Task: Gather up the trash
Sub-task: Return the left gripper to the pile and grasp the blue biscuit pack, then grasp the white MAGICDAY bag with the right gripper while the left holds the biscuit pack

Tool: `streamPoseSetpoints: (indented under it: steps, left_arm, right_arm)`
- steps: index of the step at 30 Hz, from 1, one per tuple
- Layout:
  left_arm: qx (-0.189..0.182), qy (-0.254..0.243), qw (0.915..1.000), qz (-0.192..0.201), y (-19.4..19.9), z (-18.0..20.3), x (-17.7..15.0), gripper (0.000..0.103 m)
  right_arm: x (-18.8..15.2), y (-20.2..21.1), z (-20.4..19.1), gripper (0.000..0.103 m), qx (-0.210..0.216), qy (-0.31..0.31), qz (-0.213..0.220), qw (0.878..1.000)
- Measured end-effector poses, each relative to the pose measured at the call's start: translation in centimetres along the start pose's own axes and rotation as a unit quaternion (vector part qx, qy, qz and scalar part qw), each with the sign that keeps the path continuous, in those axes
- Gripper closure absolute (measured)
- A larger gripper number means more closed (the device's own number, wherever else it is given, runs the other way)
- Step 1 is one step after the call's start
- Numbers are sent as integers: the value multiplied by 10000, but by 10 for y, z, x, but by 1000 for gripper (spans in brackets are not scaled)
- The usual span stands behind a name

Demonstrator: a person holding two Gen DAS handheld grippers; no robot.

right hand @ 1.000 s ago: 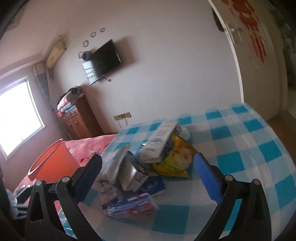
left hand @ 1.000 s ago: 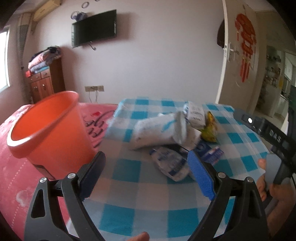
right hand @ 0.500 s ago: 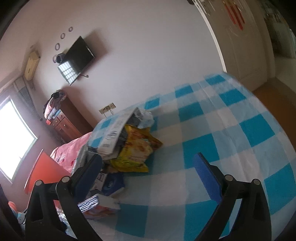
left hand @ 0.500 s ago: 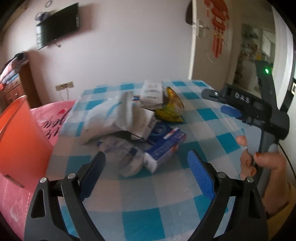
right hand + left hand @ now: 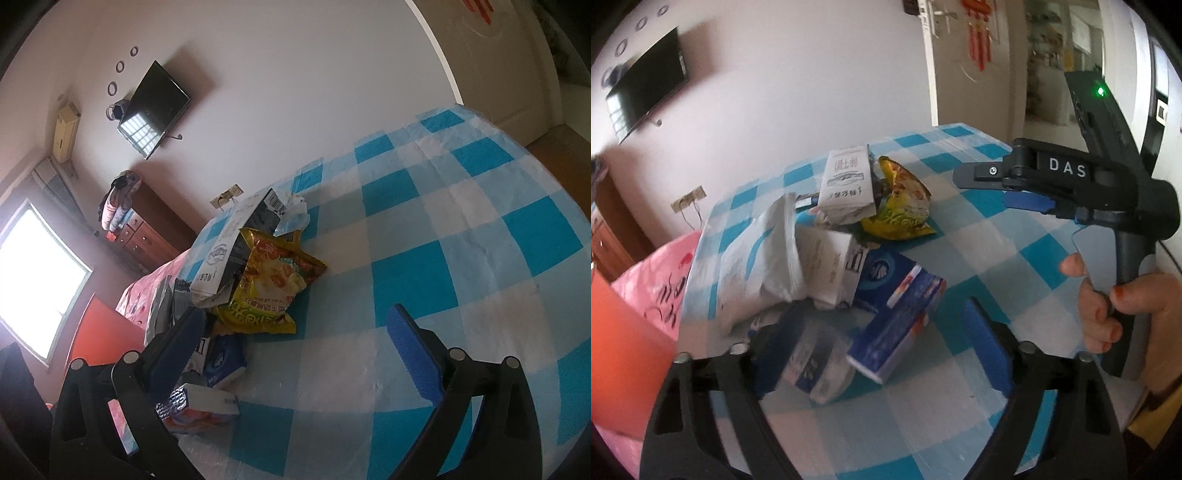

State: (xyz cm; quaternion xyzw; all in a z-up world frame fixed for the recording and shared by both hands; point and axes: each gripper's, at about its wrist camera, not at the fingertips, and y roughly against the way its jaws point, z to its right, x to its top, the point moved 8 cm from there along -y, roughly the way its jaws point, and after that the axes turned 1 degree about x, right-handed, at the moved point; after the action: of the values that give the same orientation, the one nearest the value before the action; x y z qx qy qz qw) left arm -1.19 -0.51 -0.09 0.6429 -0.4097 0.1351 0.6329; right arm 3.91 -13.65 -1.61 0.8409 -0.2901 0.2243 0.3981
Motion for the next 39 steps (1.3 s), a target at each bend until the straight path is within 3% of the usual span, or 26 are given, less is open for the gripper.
streamPoseSetpoints:
  steps: [4,7,9,14,22,24,31,39]
  left_arm:
    - [-137,-136,9997,-145,-12,6,3,25]
    - [-206,-156,9992,-296,-21,11,-1,38]
    - [-223,-87,9989,-415,-28,12,-5,52]
    - [-219,172,9987,-417,-30,10,-6,61]
    - [-350,730,9961,-343,-22,3,-11,68]
    - [-426,905,9945,-322,-19,-1,-13,74]
    - [-565,1338,9893,-163,-4,-16,-18,75]
    - [-543,1645,9848,80,28,-44,-26,75]
  right_arm:
    - [2,-2,1,5,44,20,-34,10000]
    - [2,-5,1,5,73,27,-104,9999]
    - [0,-7,1,5,91,39,-156,9998]
    - [-4,-14,-1,5,128,72,-287,9995]
    - [-6,-20,-3,5,343,-135,-373,9986]
    - [-6,-19,-4,5,379,-146,-366,9985]
    - [-11,-22,-16,5,590,-124,-451,9972]
    - [-34,-25,-57,5,714,612,-667,9933]
